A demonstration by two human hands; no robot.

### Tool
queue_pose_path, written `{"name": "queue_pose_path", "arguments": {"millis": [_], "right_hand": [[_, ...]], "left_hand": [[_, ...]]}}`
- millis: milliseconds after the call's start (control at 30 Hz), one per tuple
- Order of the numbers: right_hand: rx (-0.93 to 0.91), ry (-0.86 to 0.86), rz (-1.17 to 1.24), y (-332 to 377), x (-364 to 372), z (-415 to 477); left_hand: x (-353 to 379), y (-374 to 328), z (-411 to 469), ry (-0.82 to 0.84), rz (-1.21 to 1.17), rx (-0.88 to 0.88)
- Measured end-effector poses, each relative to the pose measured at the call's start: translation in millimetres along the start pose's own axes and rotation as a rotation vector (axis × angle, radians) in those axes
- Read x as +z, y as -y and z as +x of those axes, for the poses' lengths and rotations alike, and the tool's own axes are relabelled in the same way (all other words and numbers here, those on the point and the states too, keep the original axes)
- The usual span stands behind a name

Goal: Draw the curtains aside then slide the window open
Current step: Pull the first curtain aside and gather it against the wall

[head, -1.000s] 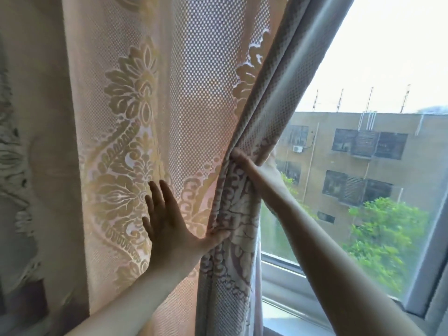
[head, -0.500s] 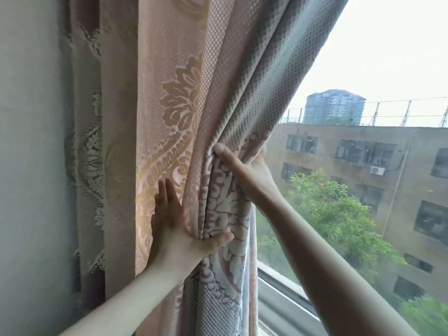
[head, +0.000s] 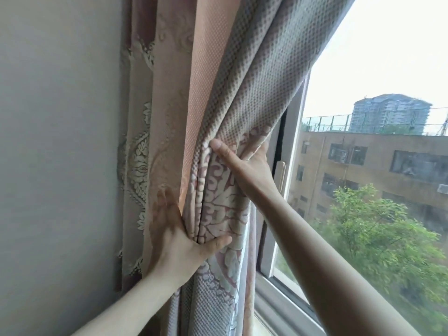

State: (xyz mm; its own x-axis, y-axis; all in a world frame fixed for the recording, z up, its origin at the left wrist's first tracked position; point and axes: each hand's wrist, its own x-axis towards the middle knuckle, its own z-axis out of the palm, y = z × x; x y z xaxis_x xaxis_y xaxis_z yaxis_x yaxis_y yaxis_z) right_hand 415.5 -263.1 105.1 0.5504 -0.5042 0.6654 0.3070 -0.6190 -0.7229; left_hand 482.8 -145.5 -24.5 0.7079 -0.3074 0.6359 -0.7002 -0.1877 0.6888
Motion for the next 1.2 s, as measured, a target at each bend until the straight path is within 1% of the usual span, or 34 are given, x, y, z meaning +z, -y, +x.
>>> {"name": "queue_pose_path", "arguments": {"millis": [100, 333, 433, 533, 733, 900, 1033, 1100, 1200], "right_hand": [[-0.012, -0.003, 0.007, -3.9, 24.2, 15.8], [-0.11, -0.072, 0.055, -12.0, 89.9, 56.7], [-0.143, -0.088, 0.054, -16.5, 118.6, 73.6], [-0.119, -0.06, 0.04, -21.0, 145.5, 91.4], [-0.089, -0.055, 0.065, -28.0, 188.1, 119.3], [-0.077, -0.068, 0.041, -33.7, 220.1, 135.5], [-0.046, -0.04, 0.05, -42.6, 233.7, 148.7], [-0.051, -0.069, 0.029, -49.2, 243.3, 158.6], [-0.013, -0.121, 0.001, -63.5, 255.4, 171.0]], "left_hand": [[-5.9, 22.0, 20.6, -0.002, 0.018, -0.025], [-22.0, 79.1, 81.0, 0.021, 0.008, -0.023], [-31.8, 94.5, 101.2, -0.029, 0.021, 0.042], [-44.7, 108.4, 124.1, -0.054, 0.015, 0.07], [-60.5, 146.5, 158.9, 0.005, -0.002, 0.091], [-71.9, 173.2, 182.0, 0.041, -0.033, 0.103], [-68.4, 190.5, 199.1, 0.062, -0.006, 0.061], [-63.5, 199.7, 206.8, 0.096, 0.001, 0.064], [-55.4, 206.3, 212.9, 0.136, 0.003, 0.119]]}}
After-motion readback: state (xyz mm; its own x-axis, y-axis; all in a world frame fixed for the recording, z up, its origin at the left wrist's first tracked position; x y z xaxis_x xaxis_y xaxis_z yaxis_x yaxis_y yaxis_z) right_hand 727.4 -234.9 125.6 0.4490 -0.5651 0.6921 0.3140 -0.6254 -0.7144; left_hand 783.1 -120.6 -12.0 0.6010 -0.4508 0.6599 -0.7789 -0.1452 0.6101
